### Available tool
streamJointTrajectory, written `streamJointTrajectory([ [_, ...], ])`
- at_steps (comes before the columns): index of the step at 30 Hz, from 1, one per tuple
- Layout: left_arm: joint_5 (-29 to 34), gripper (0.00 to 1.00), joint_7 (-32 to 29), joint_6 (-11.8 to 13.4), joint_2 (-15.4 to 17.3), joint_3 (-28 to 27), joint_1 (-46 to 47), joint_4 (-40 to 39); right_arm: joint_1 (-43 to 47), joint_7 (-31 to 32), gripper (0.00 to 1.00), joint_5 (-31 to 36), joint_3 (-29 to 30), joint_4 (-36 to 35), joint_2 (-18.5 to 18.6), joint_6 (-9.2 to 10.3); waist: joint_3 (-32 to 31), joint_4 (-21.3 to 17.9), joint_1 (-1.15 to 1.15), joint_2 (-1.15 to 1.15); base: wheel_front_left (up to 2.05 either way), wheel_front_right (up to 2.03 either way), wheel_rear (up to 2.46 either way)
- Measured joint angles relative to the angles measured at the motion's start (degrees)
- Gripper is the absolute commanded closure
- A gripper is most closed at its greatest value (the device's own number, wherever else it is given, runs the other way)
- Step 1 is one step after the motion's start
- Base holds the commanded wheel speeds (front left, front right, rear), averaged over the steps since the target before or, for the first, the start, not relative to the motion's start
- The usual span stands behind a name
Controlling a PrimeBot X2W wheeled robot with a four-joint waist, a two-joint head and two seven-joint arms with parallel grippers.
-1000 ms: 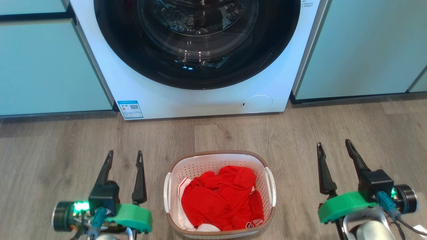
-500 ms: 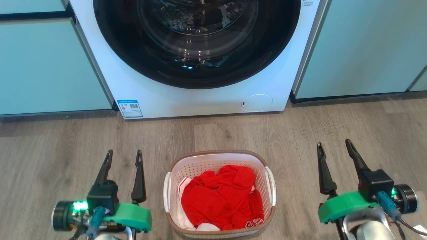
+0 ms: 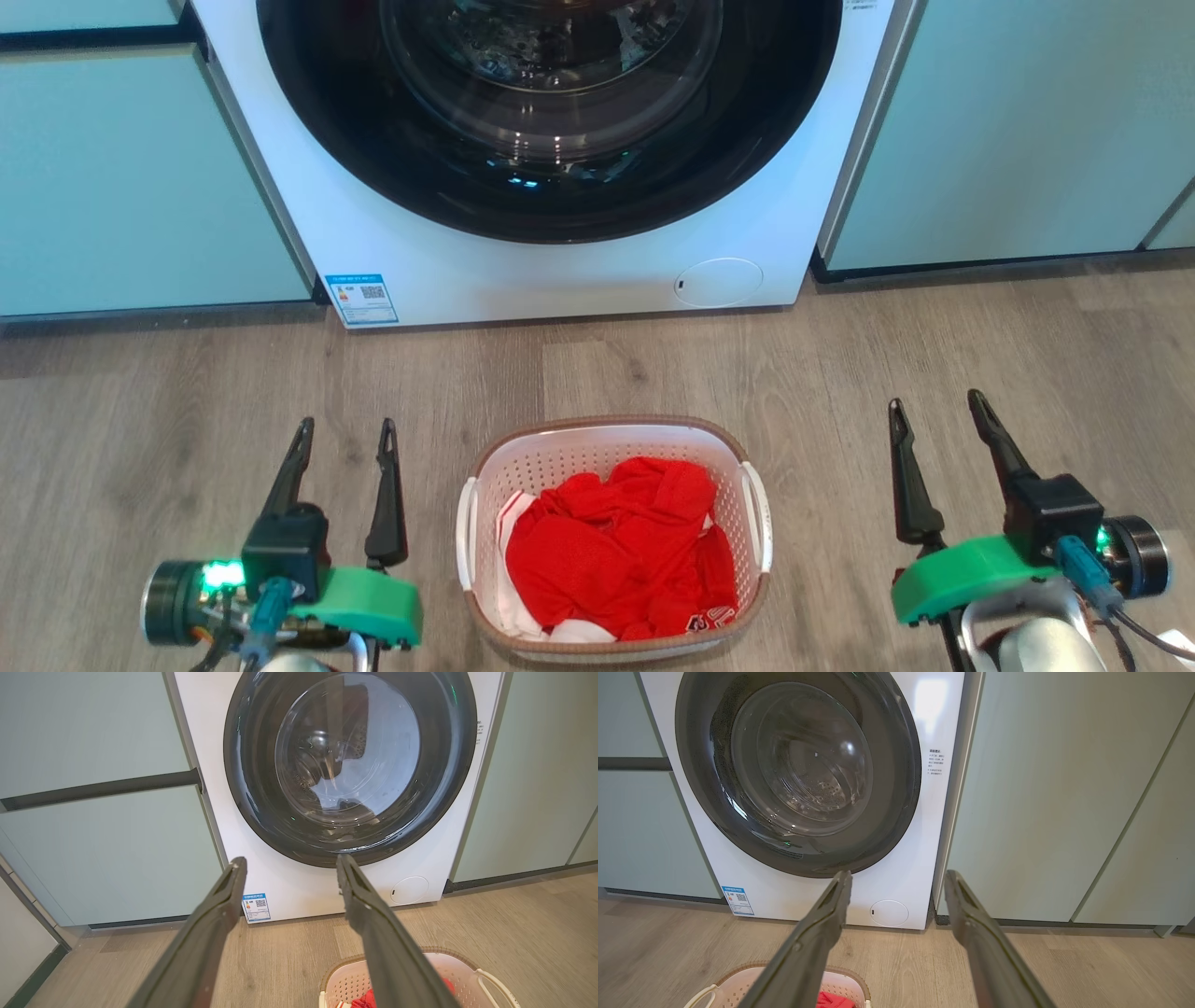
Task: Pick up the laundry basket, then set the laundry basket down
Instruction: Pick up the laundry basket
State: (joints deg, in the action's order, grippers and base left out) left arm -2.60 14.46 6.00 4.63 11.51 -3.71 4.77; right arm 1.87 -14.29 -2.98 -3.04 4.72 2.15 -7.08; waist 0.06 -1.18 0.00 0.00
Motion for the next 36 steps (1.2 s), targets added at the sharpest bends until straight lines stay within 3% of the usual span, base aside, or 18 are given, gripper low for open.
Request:
streamJointTrajectory([
  [6, 0.05, 0.00, 0.00, -0.03, -0.14, -0.68, 0.01, 0.00, 0.00, 0.00, 0.00, -0.01, 0.20, -0.01, 0.00, 0.00, 0.59, -0.08, 0.00, 0.00, 0.00, 0.00, 0.00],
  [15, -0.25, 0.00, 0.00, -2.02, -0.79, -1.13, 3.02, 2.64, -2.20, 0.00, 0.00, -0.02, 0.67, 0.82, 0.01, 0.00, 5.47, -0.12, 0.00, 0.00, 0.00, 0.00, 0.00],
  [36, -2.14, 0.00, 0.18, -4.48, -2.21, -1.03, 26.89, 20.48, -25.58, -0.02, 0.00, 0.40, 2.19, 15.86, 0.35, 0.00, 31.03, 0.02, 0.02, 0.00, 0.00, 0.00, 0.00],
])
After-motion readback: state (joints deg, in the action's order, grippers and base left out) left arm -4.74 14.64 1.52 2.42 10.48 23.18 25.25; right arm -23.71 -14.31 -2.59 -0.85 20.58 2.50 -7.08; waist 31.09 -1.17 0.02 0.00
